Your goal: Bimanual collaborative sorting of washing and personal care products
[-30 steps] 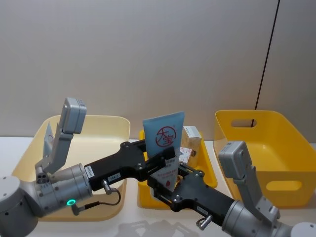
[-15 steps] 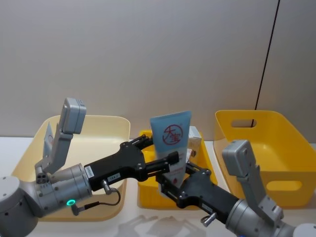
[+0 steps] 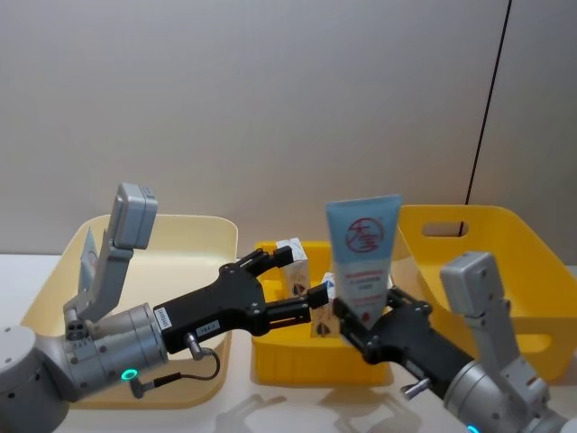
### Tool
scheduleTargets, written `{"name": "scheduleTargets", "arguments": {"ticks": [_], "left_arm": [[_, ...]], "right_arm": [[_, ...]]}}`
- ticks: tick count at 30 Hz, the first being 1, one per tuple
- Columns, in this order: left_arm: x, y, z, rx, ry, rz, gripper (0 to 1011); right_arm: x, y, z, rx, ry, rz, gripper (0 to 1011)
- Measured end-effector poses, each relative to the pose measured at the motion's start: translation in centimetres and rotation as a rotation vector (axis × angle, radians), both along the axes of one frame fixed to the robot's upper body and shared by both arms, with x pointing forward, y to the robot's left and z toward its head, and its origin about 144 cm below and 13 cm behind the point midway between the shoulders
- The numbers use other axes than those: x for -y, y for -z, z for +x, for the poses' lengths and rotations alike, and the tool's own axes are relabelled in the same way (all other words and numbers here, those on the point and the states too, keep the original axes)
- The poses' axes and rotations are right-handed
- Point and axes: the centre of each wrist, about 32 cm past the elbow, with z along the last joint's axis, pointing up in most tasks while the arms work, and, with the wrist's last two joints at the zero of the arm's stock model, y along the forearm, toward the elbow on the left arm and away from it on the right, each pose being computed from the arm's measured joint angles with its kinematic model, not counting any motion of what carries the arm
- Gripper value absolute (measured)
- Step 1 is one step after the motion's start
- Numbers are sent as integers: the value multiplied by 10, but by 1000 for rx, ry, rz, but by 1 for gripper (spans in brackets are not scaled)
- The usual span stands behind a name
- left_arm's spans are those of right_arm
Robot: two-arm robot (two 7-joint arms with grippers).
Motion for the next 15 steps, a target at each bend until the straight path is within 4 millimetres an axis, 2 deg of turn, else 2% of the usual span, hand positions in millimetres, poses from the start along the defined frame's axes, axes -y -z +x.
{"name": "scheduleTargets", "arguments": {"ticks": [15], "left_arm": [[0, 0, 0, 0, 0, 0, 1003]], "right_arm": [[24, -8, 1, 101, 224, -17, 555]]}}
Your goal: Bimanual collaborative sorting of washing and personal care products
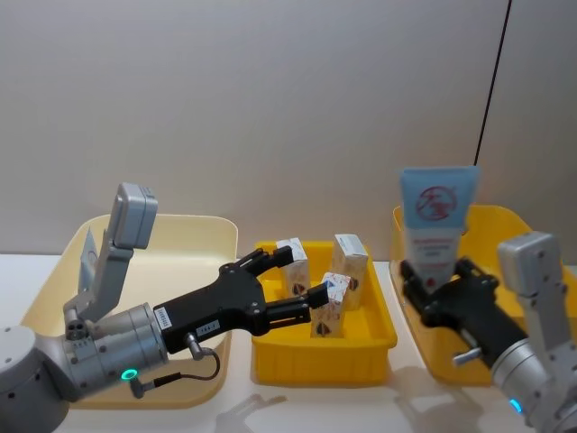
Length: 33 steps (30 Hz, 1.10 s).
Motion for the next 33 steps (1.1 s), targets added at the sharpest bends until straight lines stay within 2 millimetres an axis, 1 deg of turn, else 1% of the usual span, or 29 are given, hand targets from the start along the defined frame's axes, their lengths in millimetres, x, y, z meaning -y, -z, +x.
{"name": "scheduleTargets", "arguments": {"ticks": [10, 12, 18, 27, 33], "left_arm": [[0, 0, 0, 0, 0, 0, 1003], [0, 0, 0, 0, 0, 0, 1003], [0, 0, 0, 0, 0, 0, 1003], [0, 0, 0, 0, 0, 0, 1003], [0, 0, 0, 0, 0, 0, 1003]], "right_arm": [[21, -6, 7, 81, 178, -15, 555], [22, -6, 7, 85, 189, -16, 555], [33, -9, 14, 108, 303, -26, 555], [40, -16, 25, 60, 417, -49, 555], [40, -19, 33, 2, 448, -60, 555]]}}
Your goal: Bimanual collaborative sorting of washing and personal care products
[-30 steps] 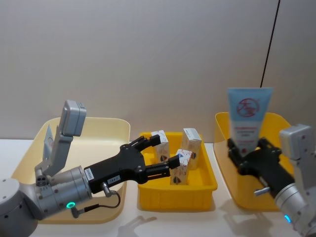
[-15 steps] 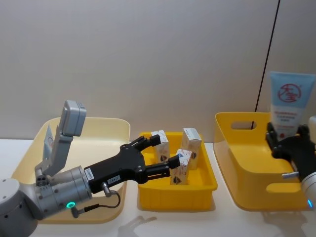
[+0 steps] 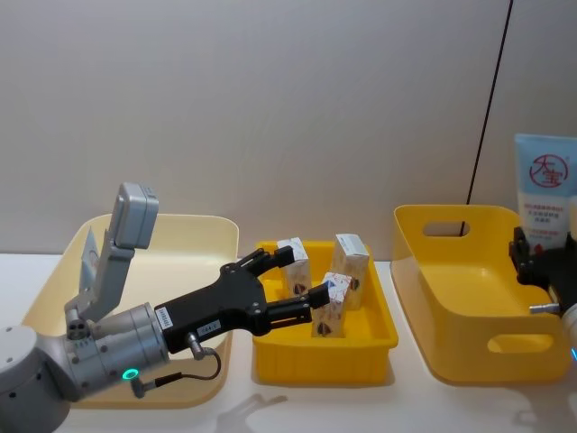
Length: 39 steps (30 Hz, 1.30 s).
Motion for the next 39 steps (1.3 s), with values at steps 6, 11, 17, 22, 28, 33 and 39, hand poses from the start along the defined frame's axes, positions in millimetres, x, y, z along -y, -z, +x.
{"name": "scheduleTargets", "arguments": {"ticks": [6, 11, 17, 22, 28, 33, 39], "left_arm": [[0, 0, 0, 0, 0, 0, 1003], [0, 0, 0, 0, 0, 0, 1003], [0, 0, 0, 0, 0, 0, 1003], [0, 0, 0, 0, 0, 0, 1003], [0, 0, 0, 0, 0, 0, 1003], [0, 0, 0, 0, 0, 0, 1003], [0, 0, 0, 0, 0, 0, 1003]], "right_arm": [[-3, -1, 8, -59, 9, 7, 555], [-5, 1, 13, -98, 11, 13, 555], [-8, 5, 19, -137, 13, 20, 555], [-10, 6, 21, -156, 14, 23, 597], [-12, 8, 24, -173, 15, 26, 800], [-13, 9, 25, -180, 15, 27, 920], [-13, 9, 26, -187, 16, 28, 1001]]}}
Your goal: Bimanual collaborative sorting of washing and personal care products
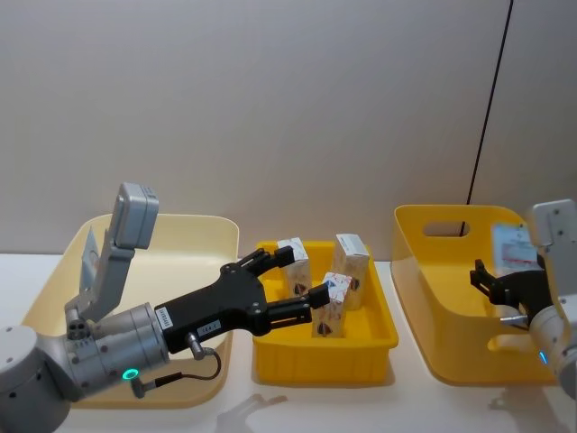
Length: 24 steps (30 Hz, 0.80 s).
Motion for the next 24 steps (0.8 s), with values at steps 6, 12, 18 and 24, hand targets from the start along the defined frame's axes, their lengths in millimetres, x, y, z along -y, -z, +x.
{"name": "scheduleTargets", "arguments": {"ticks": [6, 12, 18, 24], "left_arm": [[0, 0, 0, 0, 0, 0, 1003], [0, 0, 0, 0, 0, 0, 1003], [0, 0, 0, 0, 0, 0, 1004], [0, 0, 0, 0, 0, 0, 1003]], "right_arm": [[0, 0, 1, -5, 0, 1, 1001], [-1, 0, 1, 4, -4, 3, 1001], [0, -1, -2, 52, -19, 13, 1001], [1, -3, -5, 110, -41, 34, 1001]]}}
